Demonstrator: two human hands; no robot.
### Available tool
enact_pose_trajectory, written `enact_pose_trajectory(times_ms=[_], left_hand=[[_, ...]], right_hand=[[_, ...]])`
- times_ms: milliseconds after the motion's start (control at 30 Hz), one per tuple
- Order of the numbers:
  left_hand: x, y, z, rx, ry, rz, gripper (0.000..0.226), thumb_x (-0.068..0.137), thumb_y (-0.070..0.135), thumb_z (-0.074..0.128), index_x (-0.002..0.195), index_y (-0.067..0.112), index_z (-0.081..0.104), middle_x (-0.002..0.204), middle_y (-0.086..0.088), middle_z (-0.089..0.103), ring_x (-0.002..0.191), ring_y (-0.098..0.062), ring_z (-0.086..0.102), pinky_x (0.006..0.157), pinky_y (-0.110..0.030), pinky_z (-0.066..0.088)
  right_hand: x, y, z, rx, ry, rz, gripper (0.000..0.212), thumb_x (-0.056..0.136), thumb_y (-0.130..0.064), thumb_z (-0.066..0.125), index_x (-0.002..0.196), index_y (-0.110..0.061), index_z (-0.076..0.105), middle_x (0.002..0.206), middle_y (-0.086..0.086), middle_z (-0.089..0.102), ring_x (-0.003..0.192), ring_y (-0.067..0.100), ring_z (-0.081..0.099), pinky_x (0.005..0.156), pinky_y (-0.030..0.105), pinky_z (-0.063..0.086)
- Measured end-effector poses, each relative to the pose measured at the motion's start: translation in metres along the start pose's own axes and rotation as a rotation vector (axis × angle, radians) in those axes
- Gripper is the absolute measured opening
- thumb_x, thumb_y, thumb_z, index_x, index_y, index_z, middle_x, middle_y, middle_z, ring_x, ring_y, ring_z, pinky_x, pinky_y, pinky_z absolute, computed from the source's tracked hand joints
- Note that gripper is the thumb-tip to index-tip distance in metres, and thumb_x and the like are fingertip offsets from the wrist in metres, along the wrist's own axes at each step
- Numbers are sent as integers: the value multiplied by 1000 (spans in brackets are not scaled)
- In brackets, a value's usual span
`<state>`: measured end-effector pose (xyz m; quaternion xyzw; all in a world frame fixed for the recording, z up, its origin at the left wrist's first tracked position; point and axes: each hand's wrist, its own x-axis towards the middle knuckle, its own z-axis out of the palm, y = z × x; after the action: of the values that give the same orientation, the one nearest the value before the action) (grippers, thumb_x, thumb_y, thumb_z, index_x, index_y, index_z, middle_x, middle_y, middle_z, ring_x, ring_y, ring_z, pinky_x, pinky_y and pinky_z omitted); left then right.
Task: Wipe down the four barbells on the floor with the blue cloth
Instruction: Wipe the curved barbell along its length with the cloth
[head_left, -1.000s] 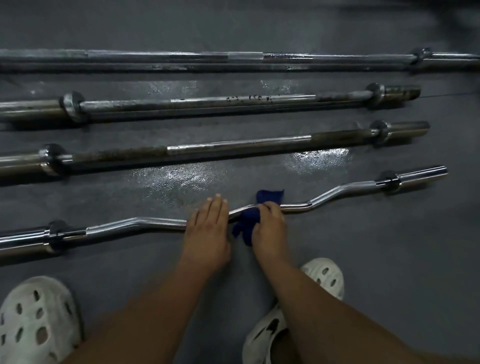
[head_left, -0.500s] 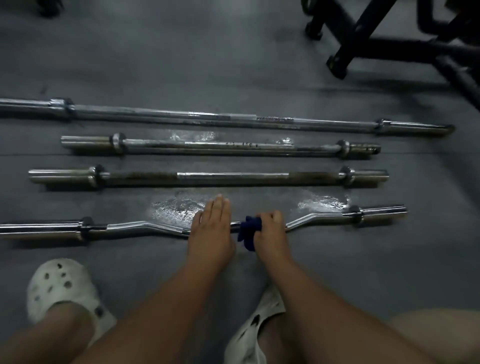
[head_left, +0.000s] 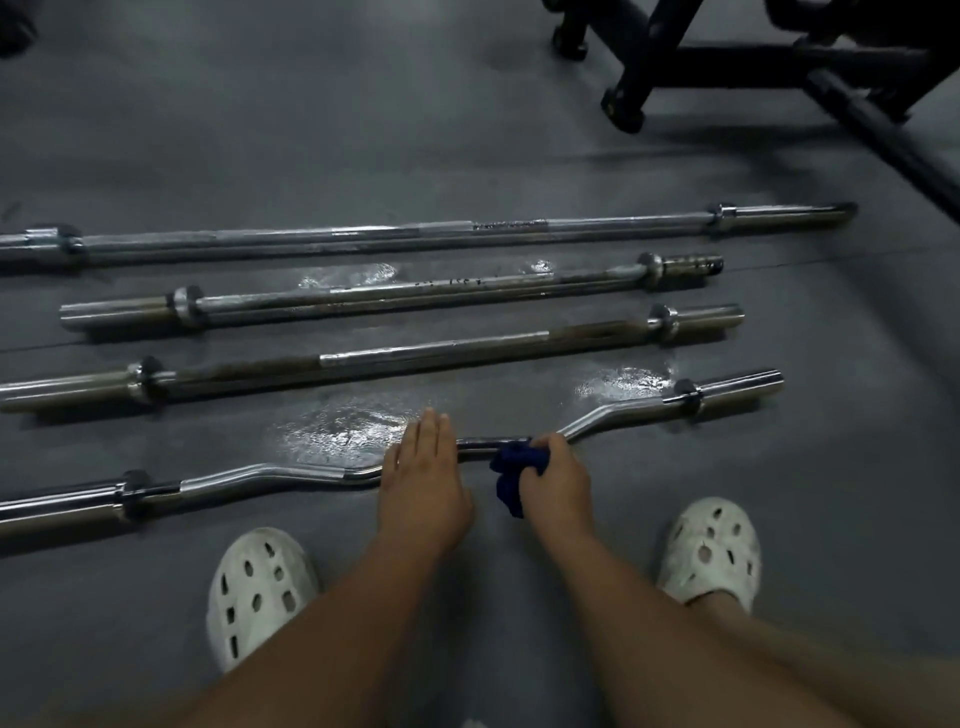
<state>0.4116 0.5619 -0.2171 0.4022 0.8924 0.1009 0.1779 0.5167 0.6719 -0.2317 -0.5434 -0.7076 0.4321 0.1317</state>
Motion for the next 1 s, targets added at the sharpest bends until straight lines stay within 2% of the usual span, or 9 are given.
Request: enact_pose_trajectory(times_ms=[133, 267, 333, 467, 567, 667, 767, 900, 1000], left_hand=[[31, -7, 26, -13, -75, -19, 85, 90, 30, 51, 158, 14, 3, 167, -6, -4, 153, -22, 0, 122, -42, 6], [49, -17, 48, -31, -97, -43, 78, 89, 32, 42, 158, 12, 13, 167, -7, 3, 153, -25, 8, 121, -42, 12], [57, -19, 56, -37, -114, -60, 78, 86, 33, 43, 157, 10, 19, 166, -9, 10, 152, -28, 14, 119, -45, 17], [64, -20, 70, 56, -141, -26, 92, 73, 23, 70, 154, 6, 29, 162, -14, 22, 148, -32, 26, 115, -49, 29], [69, -6, 74, 71, -158, -6, 92, 73, 24, 71, 153, 6, 29, 162, -14, 22, 148, -32, 25, 116, -49, 29], [74, 15, 78, 48, -132, 13, 87, 71, 24, 64, 150, 4, 35, 160, -16, 29, 145, -34, 33, 112, -50, 34], [76, 32, 80, 48, -145, 42, 87, 71, 26, 60, 151, 5, 33, 161, -14, 27, 145, -32, 33, 113, -49, 32], [79, 46, 77, 101, -188, 59, 88, 89, 28, 53, 158, 13, 0, 166, -5, -8, 153, -23, 0, 121, -41, 7], [83, 54, 81, 71, -157, 66, 91, 81, 27, 59, 158, 10, 13, 166, -8, 5, 152, -26, 11, 120, -44, 16]], right_hand=[[36, 1, 36, -167, -39, -161, 27, 90, -23, 61, 116, -15, 62, 126, 5, 49, 105, 16, 50, 89, 20, 35], [57, 21, 75, -396, -237, -399, 26, 95, -23, 56, 116, -12, 67, 148, 10, 42, 133, 25, 43, 108, 33, 36], [62, 41, 80, -591, -279, -521, 33, 90, -18, 61, 123, -19, 62, 151, 8, 41, 138, 27, 39, 105, 46, 40], [83, 82, 34, -636, -158, -512, 47, 75, -7, 70, 117, -26, 62, 143, 3, 51, 125, 24, 54, 94, 47, 47], [102, 94, 7, -560, -64, -366, 40, 68, 3, 67, 102, -18, 68, 133, 9, 59, 116, 29, 59, 96, 42, 45], [92, 80, 28, -548, -118, -473, 28, 68, -1, 70, 94, -12, 70, 122, 12, 63, 106, 30, 58, 96, 37, 45], [99, 86, 8, -598, -196, -659, 27, 70, -7, 72, 95, -17, 68, 112, 4, 64, 96, 28, 59, 80, 40, 54], [130, 92, -31, -542, -46, -305, 46, 74, 0, 65, 116, -18, 59, 111, 5, 59, 99, 28, 52, 79, 38, 48], [116, 77, -9, -643, -199, -502, 49, 77, -11, 68, 125, -20, 59, 119, 9, 56, 103, 32, 53, 85, 41, 50]])
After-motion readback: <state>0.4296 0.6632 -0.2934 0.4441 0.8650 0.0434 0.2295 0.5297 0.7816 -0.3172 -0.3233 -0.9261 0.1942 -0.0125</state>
